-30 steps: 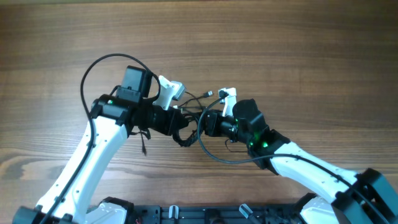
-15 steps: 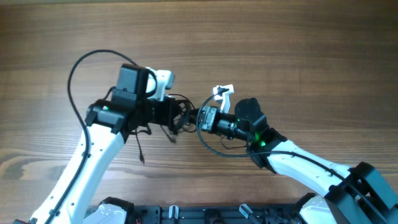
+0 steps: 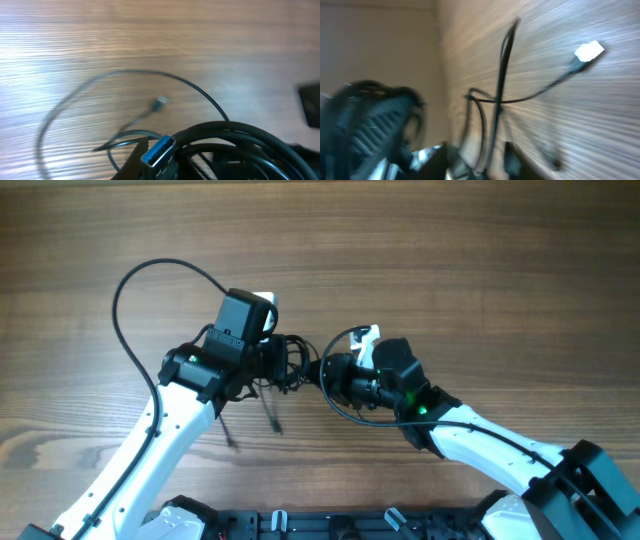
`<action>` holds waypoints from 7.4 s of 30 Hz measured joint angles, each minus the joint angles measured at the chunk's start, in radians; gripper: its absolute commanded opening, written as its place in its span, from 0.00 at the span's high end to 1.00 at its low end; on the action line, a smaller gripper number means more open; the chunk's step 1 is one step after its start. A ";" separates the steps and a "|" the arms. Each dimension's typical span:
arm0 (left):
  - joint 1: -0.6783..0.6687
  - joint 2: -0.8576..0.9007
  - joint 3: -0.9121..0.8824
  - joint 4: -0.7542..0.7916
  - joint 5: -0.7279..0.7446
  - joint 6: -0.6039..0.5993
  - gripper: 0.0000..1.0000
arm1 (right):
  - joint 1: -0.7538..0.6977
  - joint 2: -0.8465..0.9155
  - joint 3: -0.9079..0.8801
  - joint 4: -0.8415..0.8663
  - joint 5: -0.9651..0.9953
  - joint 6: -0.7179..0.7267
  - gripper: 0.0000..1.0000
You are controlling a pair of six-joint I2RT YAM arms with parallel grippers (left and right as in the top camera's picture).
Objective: Untangle cables
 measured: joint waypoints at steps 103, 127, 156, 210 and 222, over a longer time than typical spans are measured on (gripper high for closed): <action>0.068 0.004 0.002 -0.056 -0.029 -0.285 0.96 | 0.309 -0.063 0.175 -0.190 0.671 -1.102 0.96; 0.140 0.004 0.002 0.087 -0.001 -0.027 0.96 | 0.127 -0.211 0.172 -0.245 0.378 -0.734 0.35; 0.394 0.004 0.002 -0.008 0.829 0.637 0.96 | -0.061 0.126 0.173 -0.081 -0.261 0.188 0.29; 0.241 0.004 -0.001 0.013 0.508 0.515 0.96 | -0.013 0.226 0.172 0.186 -0.074 0.594 0.96; 0.242 0.074 -0.002 0.006 0.536 0.496 0.94 | -0.027 0.237 0.168 0.313 -0.115 0.589 0.96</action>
